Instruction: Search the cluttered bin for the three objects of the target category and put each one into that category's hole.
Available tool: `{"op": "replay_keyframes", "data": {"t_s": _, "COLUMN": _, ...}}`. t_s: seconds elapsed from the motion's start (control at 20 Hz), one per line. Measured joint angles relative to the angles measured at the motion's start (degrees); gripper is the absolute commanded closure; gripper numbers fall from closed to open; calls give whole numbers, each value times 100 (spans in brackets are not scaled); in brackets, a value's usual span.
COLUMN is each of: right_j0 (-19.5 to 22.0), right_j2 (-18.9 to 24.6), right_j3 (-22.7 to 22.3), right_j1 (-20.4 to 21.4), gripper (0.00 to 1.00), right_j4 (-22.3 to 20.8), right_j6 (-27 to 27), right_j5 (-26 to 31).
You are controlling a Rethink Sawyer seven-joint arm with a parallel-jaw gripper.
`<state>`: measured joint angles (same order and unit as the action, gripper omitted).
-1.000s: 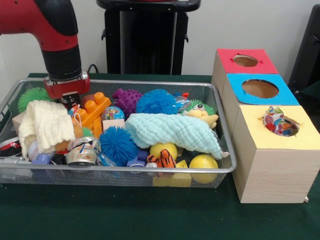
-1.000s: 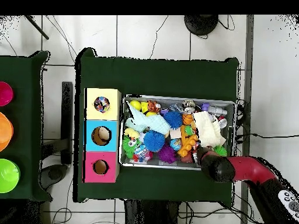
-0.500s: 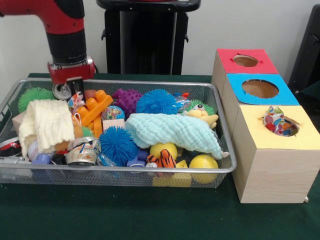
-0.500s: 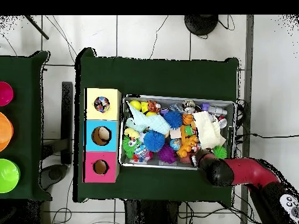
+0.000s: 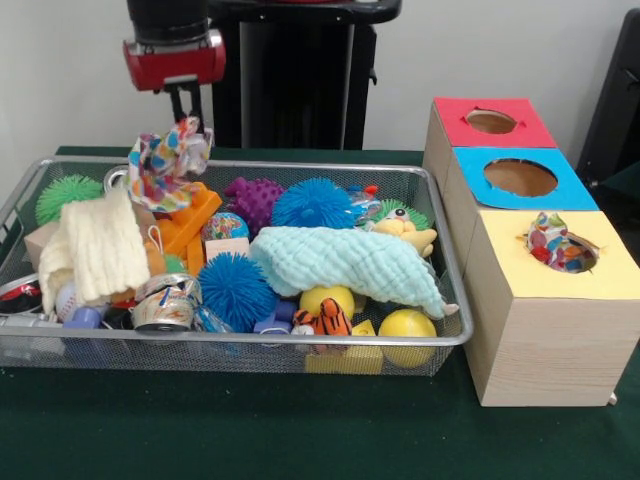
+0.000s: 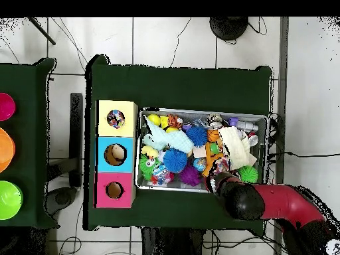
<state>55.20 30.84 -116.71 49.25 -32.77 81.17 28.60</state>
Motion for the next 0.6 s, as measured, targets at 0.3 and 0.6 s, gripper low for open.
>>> {"op": "replay_keyframes", "data": {"t_s": 0.3, "right_j0": -384, "right_j2": 32, "right_j3": -185, "right_j1": 653, "gripper": 100, "right_j4": 559, "right_j6": 0, "right_j5": 223}}
{"op": "replay_keyframes", "data": {"t_s": 0.6, "right_j0": -815, "right_j2": 36, "right_j3": -321, "right_j1": 1084, "gripper": 100, "right_j4": 926, "right_j6": 0, "right_j5": 236}}
